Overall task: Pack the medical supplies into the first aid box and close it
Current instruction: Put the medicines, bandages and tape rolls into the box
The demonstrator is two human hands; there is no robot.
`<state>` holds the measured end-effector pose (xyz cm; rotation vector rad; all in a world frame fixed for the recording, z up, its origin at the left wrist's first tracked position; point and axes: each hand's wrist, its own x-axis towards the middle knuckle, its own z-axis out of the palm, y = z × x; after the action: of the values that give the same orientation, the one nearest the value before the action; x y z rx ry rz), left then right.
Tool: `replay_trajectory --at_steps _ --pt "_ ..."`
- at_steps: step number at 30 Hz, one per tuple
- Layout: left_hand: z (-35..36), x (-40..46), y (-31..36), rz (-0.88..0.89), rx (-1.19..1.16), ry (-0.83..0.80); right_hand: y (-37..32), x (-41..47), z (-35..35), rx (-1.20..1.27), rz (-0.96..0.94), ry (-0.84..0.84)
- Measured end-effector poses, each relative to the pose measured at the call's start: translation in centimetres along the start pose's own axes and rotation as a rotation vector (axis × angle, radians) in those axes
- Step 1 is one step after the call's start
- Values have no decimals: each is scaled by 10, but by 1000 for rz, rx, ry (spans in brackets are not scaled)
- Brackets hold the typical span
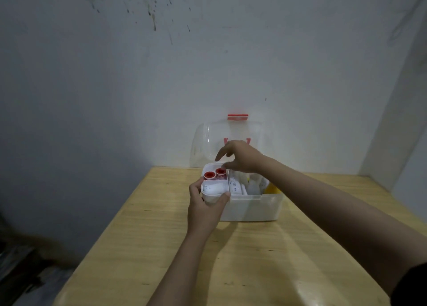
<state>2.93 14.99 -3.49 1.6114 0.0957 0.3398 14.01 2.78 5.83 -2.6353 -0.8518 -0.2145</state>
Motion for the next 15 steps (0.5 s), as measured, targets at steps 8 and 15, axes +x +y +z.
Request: replay_trajectory --at_steps 8,15 --pt "1 1 -3 6 -11 -1 57 -10 -20 -14 421 522" --pt "1 2 -7 22 -12 7 78 0 -24 237 461 417"
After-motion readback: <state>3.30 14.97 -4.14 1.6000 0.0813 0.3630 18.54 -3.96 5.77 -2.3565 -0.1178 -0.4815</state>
